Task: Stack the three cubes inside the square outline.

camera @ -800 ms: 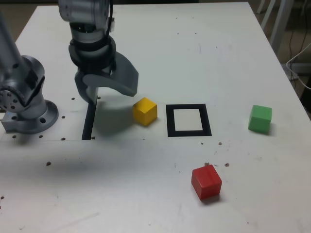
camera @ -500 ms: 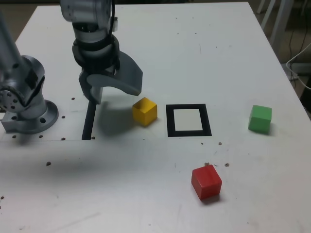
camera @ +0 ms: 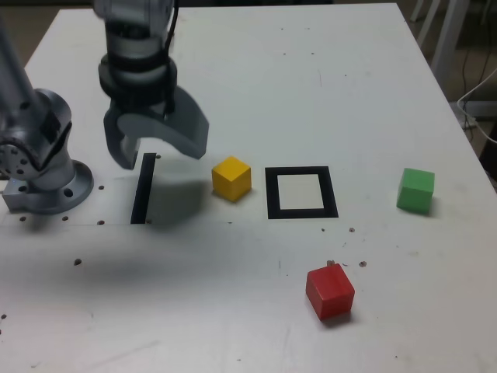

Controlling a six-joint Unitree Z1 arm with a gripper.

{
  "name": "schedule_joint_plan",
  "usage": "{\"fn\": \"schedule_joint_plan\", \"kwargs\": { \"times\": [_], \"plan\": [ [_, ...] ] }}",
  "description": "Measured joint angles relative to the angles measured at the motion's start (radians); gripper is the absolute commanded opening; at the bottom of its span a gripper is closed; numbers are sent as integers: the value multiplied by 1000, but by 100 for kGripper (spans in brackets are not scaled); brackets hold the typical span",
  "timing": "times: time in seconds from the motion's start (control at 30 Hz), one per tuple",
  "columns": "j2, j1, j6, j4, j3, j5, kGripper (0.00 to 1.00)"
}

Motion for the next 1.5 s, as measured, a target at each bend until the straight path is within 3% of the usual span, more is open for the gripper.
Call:
{"fn": "schedule_joint_plan", "kwargs": {
  "times": [0.23,0.47,0.83,1.1,1.5],
  "plan": [
    [46,-68,-25,171,-228,22,99],
    [124,-183,-89,237,-428,-21,99],
    [231,-230,-175,243,-567,-110,99],
    [326,-253,-212,244,-709,-149,99],
    [437,-299,-325,241,-869,-160,99]
  ]
}}
